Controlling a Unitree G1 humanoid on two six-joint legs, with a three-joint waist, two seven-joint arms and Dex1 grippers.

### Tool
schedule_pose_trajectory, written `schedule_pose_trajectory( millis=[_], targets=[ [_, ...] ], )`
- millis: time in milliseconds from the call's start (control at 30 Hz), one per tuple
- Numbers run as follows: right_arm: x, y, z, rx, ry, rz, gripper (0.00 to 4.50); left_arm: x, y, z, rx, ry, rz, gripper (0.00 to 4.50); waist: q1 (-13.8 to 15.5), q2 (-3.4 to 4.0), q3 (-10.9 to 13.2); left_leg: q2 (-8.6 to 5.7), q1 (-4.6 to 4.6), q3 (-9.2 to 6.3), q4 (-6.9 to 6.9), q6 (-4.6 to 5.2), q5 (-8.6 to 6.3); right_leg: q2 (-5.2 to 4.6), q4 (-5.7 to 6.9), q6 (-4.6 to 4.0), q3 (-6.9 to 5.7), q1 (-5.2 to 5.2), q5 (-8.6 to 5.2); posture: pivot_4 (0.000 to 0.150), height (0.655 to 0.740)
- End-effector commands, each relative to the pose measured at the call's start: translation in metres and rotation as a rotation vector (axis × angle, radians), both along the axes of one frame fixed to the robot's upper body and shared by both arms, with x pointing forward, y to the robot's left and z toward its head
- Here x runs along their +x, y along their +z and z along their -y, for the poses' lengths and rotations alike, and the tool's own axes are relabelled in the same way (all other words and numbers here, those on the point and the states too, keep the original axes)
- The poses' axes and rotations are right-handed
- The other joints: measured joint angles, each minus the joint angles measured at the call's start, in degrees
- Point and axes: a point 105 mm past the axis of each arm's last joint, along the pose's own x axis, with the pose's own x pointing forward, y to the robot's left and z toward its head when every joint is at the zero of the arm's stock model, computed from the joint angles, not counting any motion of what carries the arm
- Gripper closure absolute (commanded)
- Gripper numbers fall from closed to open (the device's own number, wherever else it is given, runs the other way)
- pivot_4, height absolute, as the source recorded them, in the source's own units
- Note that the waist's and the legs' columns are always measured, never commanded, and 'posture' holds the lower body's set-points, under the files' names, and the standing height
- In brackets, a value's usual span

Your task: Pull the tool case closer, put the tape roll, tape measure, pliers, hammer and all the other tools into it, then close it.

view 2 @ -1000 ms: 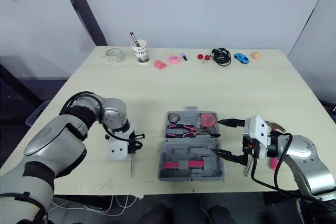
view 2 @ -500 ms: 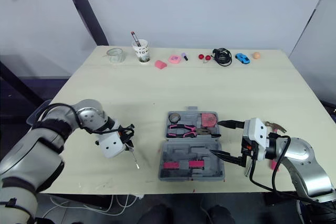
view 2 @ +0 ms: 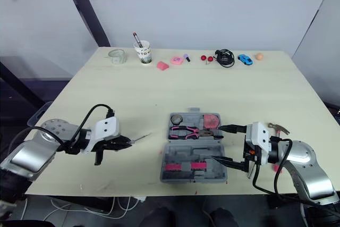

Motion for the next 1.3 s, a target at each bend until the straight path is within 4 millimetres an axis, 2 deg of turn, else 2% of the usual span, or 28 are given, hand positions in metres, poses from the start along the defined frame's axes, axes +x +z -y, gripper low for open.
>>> schedule_pose_trajectory(
  millis=[33, 200, 267, 367, 567, 900, 1200, 1300],
  targets=[
    [-0.002, 0.007, -0.001, 0.008, 0.014, 0.043, 0.0, 0.001, 0.014, 0.005, -0.081, 0.184, 0.024, 4.49, -0.1, -0.02, -0.01, 0.0, 0.0, 0.0, 0.0, 0.0, 0.0, 0.01, 0.0, 0.0, 0.0, 0.0, 0.0, 0.15, 0.74],
    [-0.003, 0.006, -0.001, 0.009, 0.015, 0.038, 0.0, 0.001, 0.013, 0.013, -0.154, 0.38, -0.001, 4.49, -0.09, -0.02, -0.01, -0.02, 0.03, -0.02, 0.0, -0.01, 0.0, 0.04, 0.02, -0.01, 0.01, 0.0, 0.01, 0.15, 0.74],
    [-0.002, 0.009, -0.002, 0.009, 0.015, 0.04, 0.0, 0.005, 0.011, 0.007, -0.171, 0.517, 0.021, 4.49, -0.05, 0.0, -0.02, -0.02, 0.03, -0.01, 0.0, -0.01, 0.0, 0.05, 0.02, -0.01, 0.02, 0.0, 0.01, 0.15, 0.74],
    [-0.001, 0.011, -0.001, 0.008, 0.008, 0.044, 0.0, 0.004, 0.002, -0.01, -0.078, 0.716, 0.04, 4.49, -0.1, -0.07, -0.04, -0.04, 0.04, -0.06, 0.0, -0.01, 0.01, 0.06, 0.01, -0.02, 0.06, 0.01, 0.01, 0.15, 0.74],
    [0.0, 0.009, -0.002, 0.014, 0.005, 0.045, 0.0, 0.0, -0.014, -0.007, -0.139, 0.942, -0.098, 4.49, 0.0, -0.09, -0.05, -0.11, 0.06, -0.13, 0.01, -0.01, 0.01, 0.06, 0.02, -0.02, 0.1, 0.05, 0.01, 0.15, 0.74],
    [0.0, 0.01, -0.003, 0.012, 0.004, 0.049, 0.0, 0.004, -0.029, 0.004, -0.194, 0.981, -0.176, 4.49, -0.13, -0.1, -0.06, -0.12, 0.07, -0.32, 0.01, -0.03, 0.02, 0.07, 0.02, -0.04, 0.1, 0.07, 0.01, 0.15, 0.74],
    [-0.001, 0.009, -0.003, 0.009, 0.001, 0.049, 0.0, 0.008, -0.033, 0.006, -0.206, 0.961, -0.157, 0.08, -0.11, -0.1, -0.06, -0.13, 0.06, -0.32, 0.01, -0.03, 0.01, 0.05, 0.01, -0.04, 0.1, 0.08, 0.01, 0.15, 0.74],
    [-0.001, 0.009, -0.001, 0.007, -0.004, 0.048, 0.0, 0.006, -0.034, 0.006, -0.195, 0.943, -0.12, 0.03, -0.21, -0.09, -0.06, -0.13, 0.07, -0.31, 0.0, -0.03, 0.01, 0.05, 0.01, -0.05, 0.12, 0.08, 0.01, 0.15, 0.74]
  ],
)
